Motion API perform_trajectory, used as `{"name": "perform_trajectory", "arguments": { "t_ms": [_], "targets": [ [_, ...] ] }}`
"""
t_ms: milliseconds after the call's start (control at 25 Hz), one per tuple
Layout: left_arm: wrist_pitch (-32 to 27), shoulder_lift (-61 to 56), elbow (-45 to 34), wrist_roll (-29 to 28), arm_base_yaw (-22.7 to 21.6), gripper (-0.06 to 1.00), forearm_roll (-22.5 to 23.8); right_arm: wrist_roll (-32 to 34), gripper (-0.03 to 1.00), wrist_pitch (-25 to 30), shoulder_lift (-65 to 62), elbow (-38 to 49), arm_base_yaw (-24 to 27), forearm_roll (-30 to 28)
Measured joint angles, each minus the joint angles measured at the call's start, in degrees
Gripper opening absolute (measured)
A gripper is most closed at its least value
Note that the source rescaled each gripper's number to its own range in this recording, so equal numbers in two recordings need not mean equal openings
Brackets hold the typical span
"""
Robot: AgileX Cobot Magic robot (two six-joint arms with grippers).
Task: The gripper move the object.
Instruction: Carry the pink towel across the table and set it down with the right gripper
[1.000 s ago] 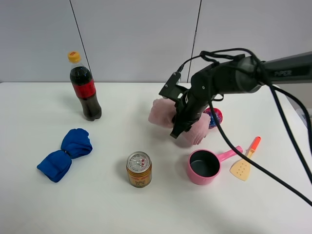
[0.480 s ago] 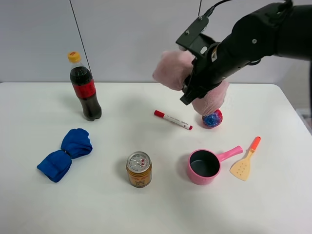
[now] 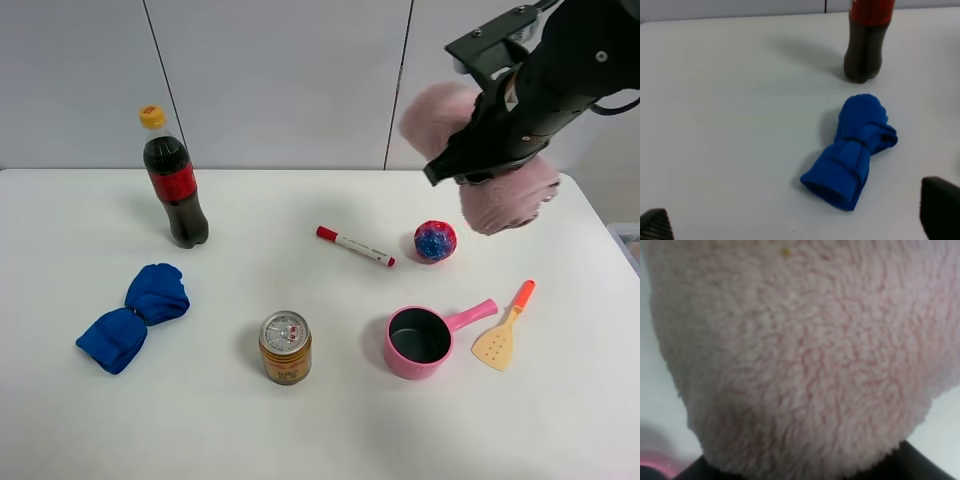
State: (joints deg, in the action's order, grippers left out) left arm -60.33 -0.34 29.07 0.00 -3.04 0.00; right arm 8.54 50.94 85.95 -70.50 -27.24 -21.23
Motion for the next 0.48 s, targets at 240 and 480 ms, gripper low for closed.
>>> {"name": "perform_trajectory", "arguments": {
  "t_ms": [240, 480],
  "targets": [
    [0.0, 0.0, 0.0, 0.0, 0.0, 1.00, 0.0, -0.8, 0.00, 1.0, 0.0, 0.0, 12.3, -3.0],
    [0.0, 0.0, 0.0, 0.0, 0.0, 1.00, 0.0, -7.4, 0.00, -4.5, 0.6, -0.1, 23.6, 0.1]
  ]
}}
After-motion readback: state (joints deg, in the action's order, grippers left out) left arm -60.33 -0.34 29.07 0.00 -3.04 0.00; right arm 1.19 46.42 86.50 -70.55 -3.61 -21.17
